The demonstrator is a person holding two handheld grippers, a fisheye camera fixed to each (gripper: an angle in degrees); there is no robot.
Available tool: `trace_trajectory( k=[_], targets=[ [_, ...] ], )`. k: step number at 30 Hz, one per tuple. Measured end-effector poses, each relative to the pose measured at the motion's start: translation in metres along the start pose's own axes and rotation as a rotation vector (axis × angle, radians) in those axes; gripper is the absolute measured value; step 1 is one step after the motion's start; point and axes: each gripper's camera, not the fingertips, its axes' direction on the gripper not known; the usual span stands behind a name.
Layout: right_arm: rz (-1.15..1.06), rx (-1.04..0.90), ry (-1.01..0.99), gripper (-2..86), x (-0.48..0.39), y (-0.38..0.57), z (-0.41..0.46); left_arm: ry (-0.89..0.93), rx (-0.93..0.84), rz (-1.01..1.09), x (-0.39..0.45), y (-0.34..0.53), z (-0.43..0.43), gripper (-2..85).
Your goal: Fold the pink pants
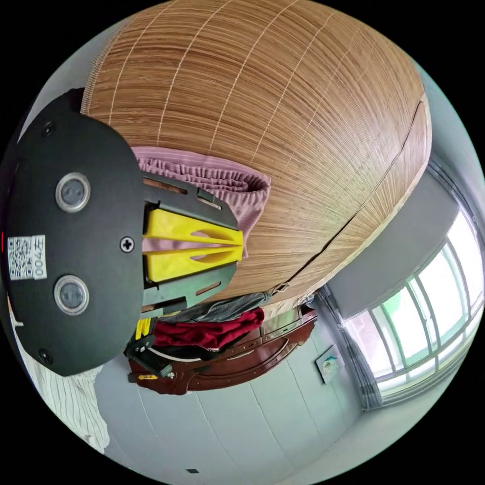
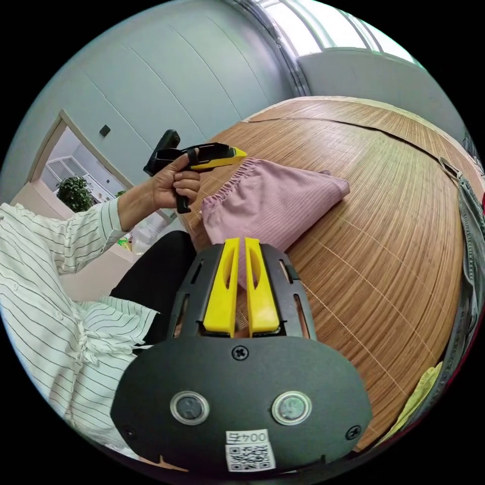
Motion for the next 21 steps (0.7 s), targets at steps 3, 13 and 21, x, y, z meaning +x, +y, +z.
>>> trace_trajectory(
  k=[3, 13, 21],
  targets=[
    [0.008, -0.050, 0.035, 0.1, -0.008, 0.011, 0.024, 0.012, 0.044, -0.031, -0.029, 0.013, 0.004, 0.3],
    [0.109, 0.065, -0.048, 2.4, 0.011, 0.004, -0.017, 0.112, 0.106, 0.018, -0.021, 0.023, -0.020, 0.2],
    [0.375, 0.063, 0.191, 9.7, 0.082, -0.068, -0.019, 0.028, 0.088, 0.062, -0.028, 0.042, -0.011, 0.3]
  ],
)
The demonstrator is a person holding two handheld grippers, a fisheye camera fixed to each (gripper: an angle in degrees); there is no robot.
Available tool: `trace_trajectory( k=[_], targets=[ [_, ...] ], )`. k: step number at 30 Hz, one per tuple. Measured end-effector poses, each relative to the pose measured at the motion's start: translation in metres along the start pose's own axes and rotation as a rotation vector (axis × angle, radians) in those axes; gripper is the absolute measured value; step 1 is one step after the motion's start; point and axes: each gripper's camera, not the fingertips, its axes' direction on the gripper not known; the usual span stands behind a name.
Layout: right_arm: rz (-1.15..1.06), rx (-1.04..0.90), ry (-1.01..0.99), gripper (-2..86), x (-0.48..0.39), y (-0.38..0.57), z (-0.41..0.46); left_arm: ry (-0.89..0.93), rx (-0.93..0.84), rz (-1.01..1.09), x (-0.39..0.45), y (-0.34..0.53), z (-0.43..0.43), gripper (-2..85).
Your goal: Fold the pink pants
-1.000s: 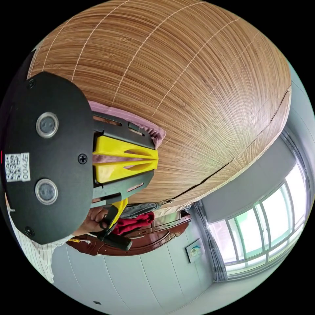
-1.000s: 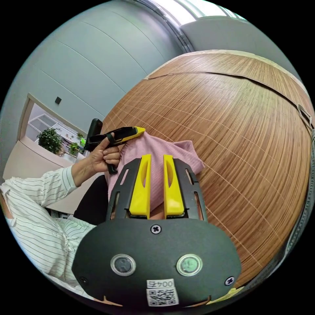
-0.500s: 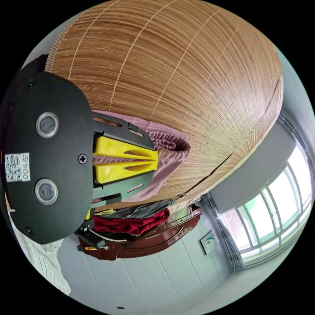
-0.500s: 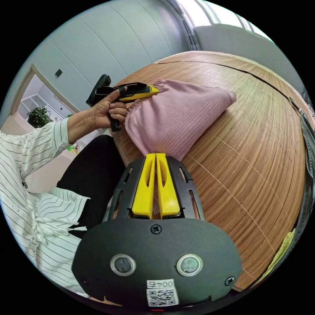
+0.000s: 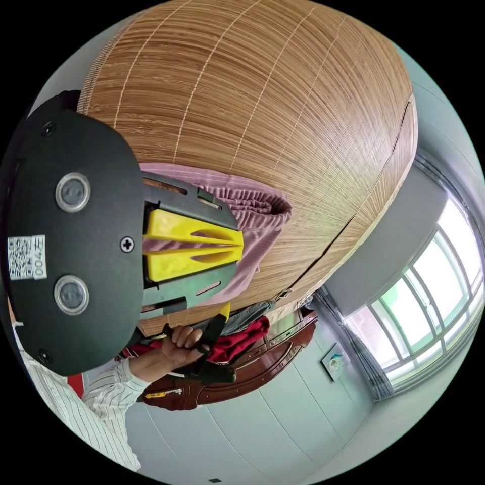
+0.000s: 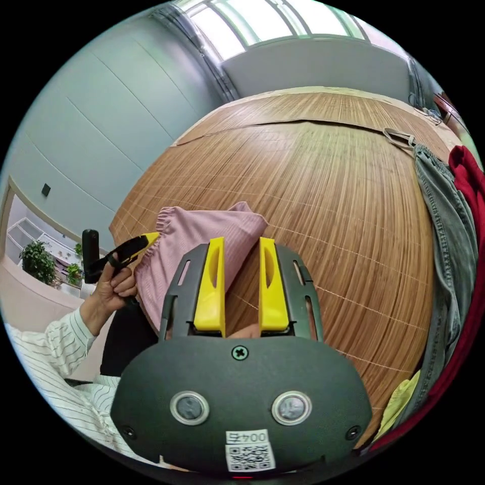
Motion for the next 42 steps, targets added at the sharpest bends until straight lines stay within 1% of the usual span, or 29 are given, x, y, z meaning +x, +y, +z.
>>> trace_trajectory(
  k=[2, 3, 4, 6, 8, 10, 11, 12, 13, 15, 17, 18, 19, 20, 22, 25, 26, 27, 28, 29, 31, 32, 33, 35, 37, 38, 40, 42],
  targets=[
    [0.076, -0.037, -0.025, 8.9, 0.008, -0.013, 0.007, -0.014, -0.008, 0.010, -0.002, 0.003, 0.001, 0.4],
    [0.110, -0.066, -0.036, 6.1, 0.011, -0.019, 0.014, -0.027, -0.017, 0.018, -0.005, 0.004, 0.002, 0.6],
    [0.099, -0.105, 0.004, 4.0, 0.008, -0.023, 0.022, -0.027, -0.019, 0.023, -0.007, 0.005, 0.002, 0.7],
    [0.074, -0.168, 0.077, 2.6, 0.005, -0.024, 0.037, 0.005, -0.023, 0.006, -0.015, 0.005, 0.001, 1.1],
    [0.110, -0.133, 0.011, 3.3, 0.009, -0.020, 0.029, 0.010, -0.017, 0.010, -0.012, 0.001, -0.009, 1.9],
    [0.139, -0.032, -0.155, 6.9, 0.015, -0.004, -0.002, -0.010, -0.004, 0.072, -0.001, -0.005, -0.028, 3.5],
    [0.144, -0.017, -0.205, 8.0, 0.016, 0.002, -0.009, -0.043, -0.006, 0.102, 0.001, -0.009, -0.041, 5.0],
    [0.143, 0.024, -0.310, 8.4, 0.015, 0.016, -0.021, -0.057, -0.008, 0.109, -0.004, -0.012, -0.053, 6.9],
    [0.135, 0.065, -0.412, 8.6, 0.009, 0.030, -0.030, -0.050, -0.004, 0.100, -0.009, -0.012, -0.059, 7.2],
    [0.076, 0.090, -0.464, 9.1, -0.017, 0.047, -0.036, 0.014, 0.030, -0.032, -0.046, -0.010, -0.082, 8.1],
    [-0.046, 0.071, -0.403, 10.2, -0.067, 0.057, -0.035, 0.040, 0.062, -0.135, -0.070, -0.005, -0.096, 8.1],
    [-0.149, 0.032, -0.341, 11.0, -0.108, 0.062, -0.027, 0.041, 0.072, -0.199, -0.083, -0.001, -0.103, 8.1],
    [-0.265, -0.006, -0.282, 11.5, -0.150, 0.068, -0.016, 0.041, 0.079, -0.222, -0.087, 0.001, -0.106, 8.0],
    [-0.326, -0.028, -0.252, 11.7, -0.171, 0.071, -0.009, 0.032, 0.077, -0.244, -0.093, 0.003, -0.110, 7.9],
    [-0.534, -0.097, -0.104, 12.0, -0.238, 0.083, 0.021, -0.007, 0.059, -0.251, -0.097, 0.004, -0.113, 7.8],
    [-0.692, -0.122, 0.056, 12.6, -0.285, 0.088, 0.049, -0.014, 0.049, -0.261, -0.106, 0.004, -0.118, 8.0],
    [-0.709, -0.144, 0.073, 12.9, -0.290, 0.088, 0.055, -0.017, 0.039, -0.262, -0.109, 0.003, -0.119, 8.3],
    [-0.747, -0.188, 0.123, 13.4, -0.298, 0.091, 0.069, -0.034, 0.024, -0.265, -0.112, 0.003, -0.119, 8.7],
    [-0.792, -0.192, 0.185, 13.3, -0.303, 0.099, 0.080, -0.046, 0.015, -0.262, -0.113, 0.002, -0.119, 8.9],
    [-0.812, -0.179, 0.216, 13.2, -0.305, 0.103, 0.083, -0.063, 0.000, -0.258, -0.116, 0.001, -0.119, 9.6],
    [-0.873, -0.083, 0.349, 9.1, -0.308, 0.117, 0.086, -0.068, -0.023, -0.250, -0.119, -0.002, -0.118, 10.6],
    [-0.868, -0.083, 0.351, 8.1, -0.306, 0.118, 0.086, -0.070, -0.035, -0.243, -0.121, -0.004, -0.118, 11.3],
    [-0.821, -0.075, 0.320, 6.4, -0.300, 0.113, 0.082, -0.078, -0.051, -0.237, -0.123, -0.006, -0.118, 11.9],
    [-0.666, -0.090, 0.182, 5.0, -0.281, 0.096, 0.070, -0.077, -0.081, -0.237, -0.128, -0.011, -0.117, 12.5],
    [-0.458, -0.056, -0.073, 4.9, -0.240, 0.078, 0.050, -0.057, -0.115, -0.255, -0.134, -0.015, -0.115, 13.2],
    [-0.415, -0.040, -0.136, 4.9, -0.229, 0.076, 0.045, -0.044, -0.138, -0.259, -0.138, -0.019, -0.113, 13.6],
    [-0.283, -0.009, -0.329, 5.0, -0.189, 0.070, 0.039, -0.004, -0.187, -0.263, -0.142, -0.027, -0.105, 14.3],
    [-0.241, 0.006, -0.393, 5.0, -0.171, 0.070, 0.039, 0.108, -0.224, -0.253, -0.146, -0.039, -0.093, 15.4]
  ],
)
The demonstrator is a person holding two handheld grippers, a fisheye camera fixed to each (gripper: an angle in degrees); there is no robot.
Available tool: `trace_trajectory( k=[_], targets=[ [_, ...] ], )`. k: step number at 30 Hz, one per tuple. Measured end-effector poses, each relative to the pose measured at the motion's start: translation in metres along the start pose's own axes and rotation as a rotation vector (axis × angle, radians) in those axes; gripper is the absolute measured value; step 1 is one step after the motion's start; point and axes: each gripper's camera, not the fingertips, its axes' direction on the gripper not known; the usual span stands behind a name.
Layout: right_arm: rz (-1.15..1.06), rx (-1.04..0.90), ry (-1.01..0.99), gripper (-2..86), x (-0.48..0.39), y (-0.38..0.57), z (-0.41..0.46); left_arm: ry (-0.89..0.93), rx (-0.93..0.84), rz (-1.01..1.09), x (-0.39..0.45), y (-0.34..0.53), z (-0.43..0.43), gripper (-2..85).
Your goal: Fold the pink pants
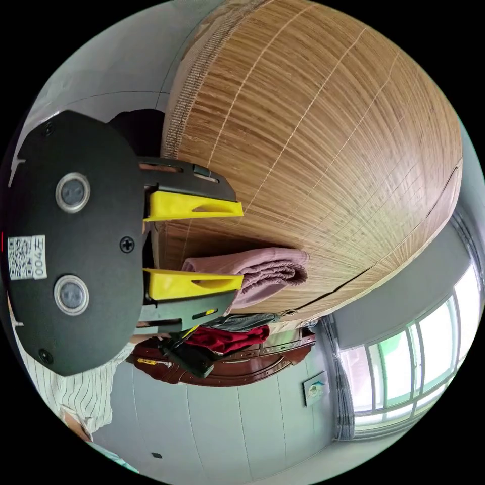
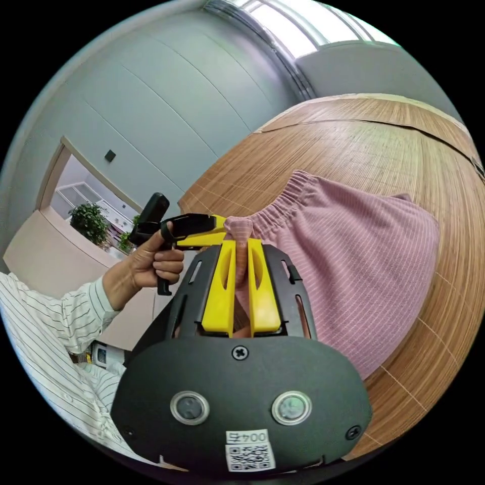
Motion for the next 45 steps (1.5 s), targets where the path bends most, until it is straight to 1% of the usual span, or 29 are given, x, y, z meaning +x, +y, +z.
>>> trace_trajectory(
  k=[2, 3, 5, 7, 8, 11, 14, 16, 18, 19, 20, 22, 23, 25, 28, 30, 34, 39, 43, 44, 45],
  targets=[
    [0.003, 0.020, -0.018, 5.0, 0.007, 0.003, -0.004, 0.083, -0.018, -0.017, -0.006, -0.011, 0.004, 16.1],
    [0.015, 0.032, -0.032, 5.0, 0.012, 0.003, -0.006, 0.175, -0.028, -0.045, -0.015, -0.018, 0.006, 16.7],
    [0.008, 0.030, -0.034, 5.1, 0.016, 0.003, -0.006, 0.291, -0.050, -0.089, -0.028, -0.027, 0.009, 17.9],
    [-0.003, 0.032, -0.029, 5.0, 0.019, 0.002, -0.007, 0.251, -0.088, -0.110, -0.038, -0.034, 0.011, 18.8],
    [-0.001, 0.037, -0.032, 5.1, 0.020, 0.002, -0.008, 0.179, -0.090, -0.110, -0.042, -0.036, 0.007, 19.4],
    [-0.037, 0.021, -0.017, 5.2, 0.023, 0.001, -0.006, 0.195, -0.101, -0.074, -0.047, -0.044, 0.000, 20.3],
    [-0.102, -0.061, 0.041, 6.4, 0.016, -0.004, 0.008, 0.221, -0.191, -0.016, -0.045, -0.055, 0.009, 21.9],
    [-0.166, -0.154, 0.104, 9.2, 0.006, -0.008, 0.022, 0.240, -0.213, -0.011, -0.048, -0.061, 0.011, 22.5],
    [-0.199, -0.139, 0.147, 11.0, -0.003, -0.010, 0.010, 0.260, -0.210, -0.034, -0.058, -0.066, 0.009, 22.5],
    [-0.193, -0.089, 0.167, 11.5, -0.001, -0.012, -0.012, 0.259, -0.211, -0.033, -0.059, -0.067, 0.008, 22.5],
    [-0.175, -0.061, 0.175, 11.7, 0.003, -0.014, -0.026, 0.251, -0.211, -0.025, -0.059, -0.067, 0.007, 22.2],
    [-0.023, 0.050, 0.199, 12.4, 0.052, -0.013, -0.086, 0.244, -0.209, -0.007, -0.058, -0.069, 0.005, 22.0],
    [0.037, 0.063, 0.183, 12.6, 0.072, -0.012, -0.099, 0.230, -0.213, 0.011, -0.056, -0.070, 0.005, 22.0],
    [0.276, 0.102, 0.024, 14.1, 0.155, -0.005, -0.137, 0.197, -0.217, 0.039, -0.052, -0.072, 0.004, 21.9],
    [0.457, 0.123, -0.148, 16.0, 0.224, 0.000, -0.149, 0.124, -0.221, 0.071, -0.046, -0.074, 0.003, 21.3],
    [0.503, 0.122, -0.219, 16.7, 0.242, -0.002, -0.148, 0.070, -0.236, 0.102, -0.041, -0.076, 0.002, 20.5],
    [0.507, 0.010, -0.212, 17.6, 0.246, -0.011, -0.137, 0.015, -0.252, 0.136, -0.037, -0.078, 0.001, 19.2],
    [0.525, 0.016, -0.277, 16.8, 0.251, -0.022, -0.129, -0.015, -0.265, 0.170, -0.039, -0.078, -0.003, 17.0],
    [0.491, -0.051, -0.312, 14.9, 0.246, -0.052, -0.108, -0.053, -0.261, 0.195, -0.037, -0.075, -0.006, 15.4],
    [0.487, -0.057, -0.303, 14.1, 0.245, -0.057, -0.106, -0.093, -0.253, 0.198, -0.037, -0.074, -0.006, 14.5],
    [0.478, -0.073, -0.252, 12.5, 0.241, -0.064, -0.105, -0.119, -0.245, 0.208, -0.036, -0.072, -0.007, 13.1]
  ],
)
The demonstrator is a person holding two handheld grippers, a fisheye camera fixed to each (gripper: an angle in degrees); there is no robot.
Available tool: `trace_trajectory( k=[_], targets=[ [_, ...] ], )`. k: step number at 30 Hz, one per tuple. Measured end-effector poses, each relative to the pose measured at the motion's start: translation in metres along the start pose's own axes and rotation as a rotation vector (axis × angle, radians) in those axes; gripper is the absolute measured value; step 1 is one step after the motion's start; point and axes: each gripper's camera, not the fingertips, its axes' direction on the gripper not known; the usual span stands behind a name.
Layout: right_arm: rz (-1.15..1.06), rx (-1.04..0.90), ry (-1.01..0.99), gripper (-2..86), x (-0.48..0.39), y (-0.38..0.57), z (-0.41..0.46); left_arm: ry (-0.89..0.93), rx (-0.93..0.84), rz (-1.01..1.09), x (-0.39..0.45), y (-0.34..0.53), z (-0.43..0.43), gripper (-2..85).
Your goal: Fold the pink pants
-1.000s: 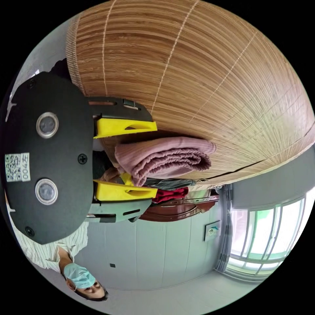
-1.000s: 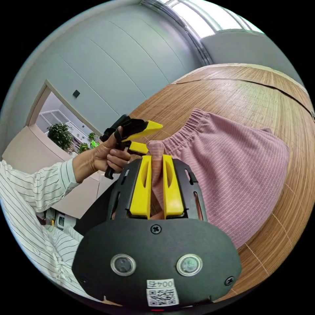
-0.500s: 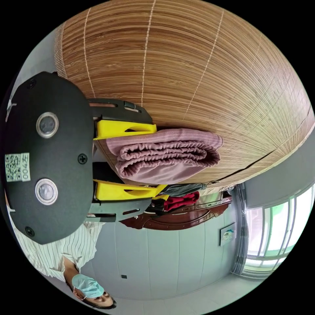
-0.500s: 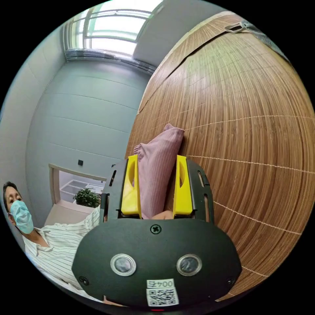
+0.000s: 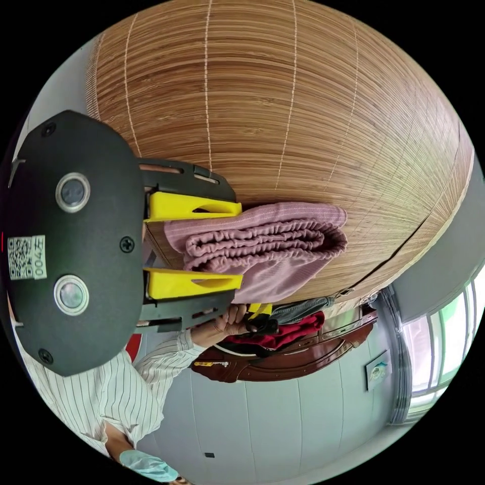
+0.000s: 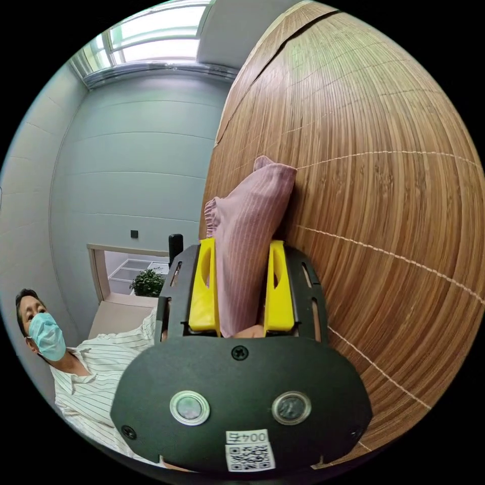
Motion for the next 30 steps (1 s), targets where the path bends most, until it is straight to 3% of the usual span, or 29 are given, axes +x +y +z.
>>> trace_trajectory(
  k=[7, 14, 19, 24, 30],
  targets=[
    [-0.056, 0.067, 0.193, 8.3, -0.089, -0.006, -0.008, -0.078, 0.067, 0.040, 0.021, 0.011, -0.018, 9.8],
    [-0.177, 0.062, 0.273, 8.3, -0.234, -0.043, 0.022, -0.140, 0.165, 0.089, 0.026, 0.024, -0.127, 9.6],
    [-0.284, 0.048, 0.213, 8.2, -0.339, -0.106, 0.127, -0.330, 0.237, 0.085, -0.001, 0.033, -0.244, 9.6],
    [-0.352, 0.011, 0.092, 8.2, -0.409, -0.169, 0.264, -0.641, 0.271, 0.014, -0.055, 0.039, -0.372, 9.3],
    [-0.366, -0.045, -0.010, 8.2, -0.466, -0.237, 0.418, -0.850, 0.298, -0.108, -0.134, 0.048, -0.455, 9.2]
  ],
)
